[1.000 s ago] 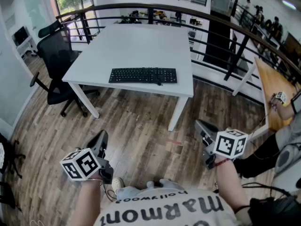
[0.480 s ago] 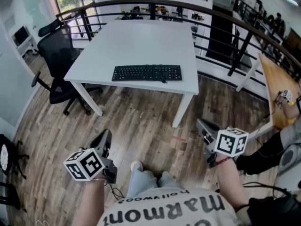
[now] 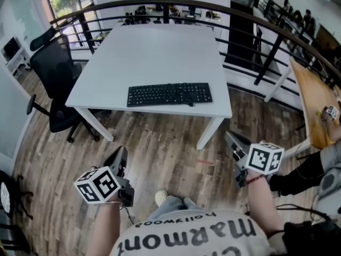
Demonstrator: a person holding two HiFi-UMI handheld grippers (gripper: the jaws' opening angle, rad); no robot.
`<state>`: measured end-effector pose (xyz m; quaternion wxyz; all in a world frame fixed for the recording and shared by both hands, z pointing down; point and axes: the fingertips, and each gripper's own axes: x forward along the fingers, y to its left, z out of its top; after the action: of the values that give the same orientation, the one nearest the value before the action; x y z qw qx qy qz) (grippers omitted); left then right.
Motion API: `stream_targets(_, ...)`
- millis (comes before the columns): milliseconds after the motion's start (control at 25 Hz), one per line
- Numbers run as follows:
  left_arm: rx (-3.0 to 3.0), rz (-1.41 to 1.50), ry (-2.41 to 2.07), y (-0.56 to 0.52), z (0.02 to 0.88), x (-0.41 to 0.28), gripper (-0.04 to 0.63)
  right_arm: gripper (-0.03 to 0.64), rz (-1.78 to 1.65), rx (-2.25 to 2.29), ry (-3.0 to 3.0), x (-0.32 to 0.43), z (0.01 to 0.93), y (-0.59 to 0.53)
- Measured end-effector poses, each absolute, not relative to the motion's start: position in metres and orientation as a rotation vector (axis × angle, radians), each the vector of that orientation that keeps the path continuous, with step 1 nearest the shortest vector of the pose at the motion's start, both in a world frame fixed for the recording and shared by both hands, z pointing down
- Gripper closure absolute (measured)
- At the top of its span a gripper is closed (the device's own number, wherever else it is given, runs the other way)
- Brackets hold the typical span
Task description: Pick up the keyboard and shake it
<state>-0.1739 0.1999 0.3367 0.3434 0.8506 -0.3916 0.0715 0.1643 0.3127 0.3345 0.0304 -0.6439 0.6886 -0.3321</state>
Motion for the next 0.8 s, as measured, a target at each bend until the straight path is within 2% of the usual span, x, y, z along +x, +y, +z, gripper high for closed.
stream_targets(320,2.259,0.212,-0.959,0.123,0.333,-0.185,0.592,0.572,-1.03,-2.015,2.067,0.139,0.34,0.253)
stream_targets(800,2.224,0.271,-0.874,0.07,0.368,-0.176,0.592,0.572,-1.141,-2.077,1.982,0.133,0.371,0.214)
